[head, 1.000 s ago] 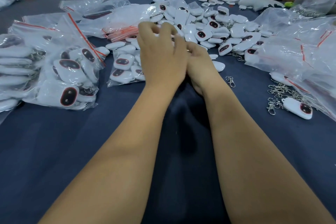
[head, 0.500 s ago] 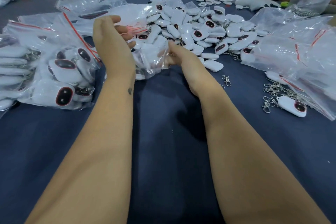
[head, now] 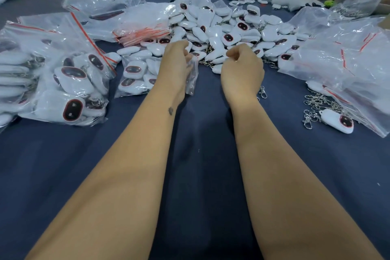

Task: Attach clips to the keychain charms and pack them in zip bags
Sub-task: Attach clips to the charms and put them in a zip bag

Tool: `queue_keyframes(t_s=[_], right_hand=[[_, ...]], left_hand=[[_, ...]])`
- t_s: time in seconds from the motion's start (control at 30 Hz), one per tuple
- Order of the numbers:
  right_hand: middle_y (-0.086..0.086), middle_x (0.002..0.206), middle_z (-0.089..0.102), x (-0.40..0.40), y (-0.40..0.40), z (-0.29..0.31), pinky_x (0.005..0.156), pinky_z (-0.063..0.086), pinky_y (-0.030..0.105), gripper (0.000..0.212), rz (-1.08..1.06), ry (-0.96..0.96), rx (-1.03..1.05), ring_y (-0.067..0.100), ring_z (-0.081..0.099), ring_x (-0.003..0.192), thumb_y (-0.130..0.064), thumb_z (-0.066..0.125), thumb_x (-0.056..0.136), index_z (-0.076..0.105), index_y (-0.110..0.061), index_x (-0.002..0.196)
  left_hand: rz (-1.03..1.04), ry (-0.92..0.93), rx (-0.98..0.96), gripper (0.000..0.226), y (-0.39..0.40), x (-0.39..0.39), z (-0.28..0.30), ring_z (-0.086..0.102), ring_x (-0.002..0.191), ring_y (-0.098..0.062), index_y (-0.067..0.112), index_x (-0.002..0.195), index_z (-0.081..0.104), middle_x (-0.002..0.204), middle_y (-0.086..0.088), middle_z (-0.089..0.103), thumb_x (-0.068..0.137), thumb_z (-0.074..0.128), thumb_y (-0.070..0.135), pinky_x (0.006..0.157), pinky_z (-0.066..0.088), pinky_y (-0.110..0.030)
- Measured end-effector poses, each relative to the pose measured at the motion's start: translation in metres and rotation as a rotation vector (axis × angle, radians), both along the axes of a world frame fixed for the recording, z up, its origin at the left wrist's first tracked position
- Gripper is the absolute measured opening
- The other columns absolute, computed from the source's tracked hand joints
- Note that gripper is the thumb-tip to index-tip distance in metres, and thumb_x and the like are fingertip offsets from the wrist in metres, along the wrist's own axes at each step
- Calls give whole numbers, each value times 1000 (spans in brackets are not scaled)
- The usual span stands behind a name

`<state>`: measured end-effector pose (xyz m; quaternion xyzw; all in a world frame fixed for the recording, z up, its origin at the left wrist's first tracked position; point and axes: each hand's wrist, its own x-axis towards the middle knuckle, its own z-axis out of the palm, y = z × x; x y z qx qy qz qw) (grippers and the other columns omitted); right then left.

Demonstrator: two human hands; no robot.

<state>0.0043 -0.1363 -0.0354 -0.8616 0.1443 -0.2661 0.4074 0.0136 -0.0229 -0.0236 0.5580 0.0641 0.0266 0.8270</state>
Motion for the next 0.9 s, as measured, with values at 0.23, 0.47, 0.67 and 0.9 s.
queue_keyframes(t_s=[0.23,0.47,0.67,0.9], right_hand=[[3,115,62,0,2,-2,87,28,32,35,89,115,-399,27,52,109,-8,49,83,61,-16,114],[6,118,58,1,6,-6,89,26,36,31,100,191,-590,28,43,116,-12,49,87,59,-15,117],[9,105,65,4,14,-2,87,43,39,30,216,48,-173,30,55,104,-16,36,99,61,-8,114],[7,89,66,5,20,2,60,48,22,13,405,-58,709,11,61,67,-7,65,89,59,-14,98]], left_hand=[[132,-49,540,17,14,5,-6,46,63,-9,26,78,53,75,6,55,92,47,19,49,38,-18],[233,-274,1051,26,9,0,-12,53,106,-23,14,101,66,120,-9,55,91,42,9,85,41,-25],[-5,-254,483,39,-3,-1,-7,60,87,-5,26,102,59,106,6,62,90,40,-5,80,51,-23],[-177,-143,249,28,4,0,-8,65,72,-11,8,101,71,87,-5,72,95,46,-1,69,55,-22]])
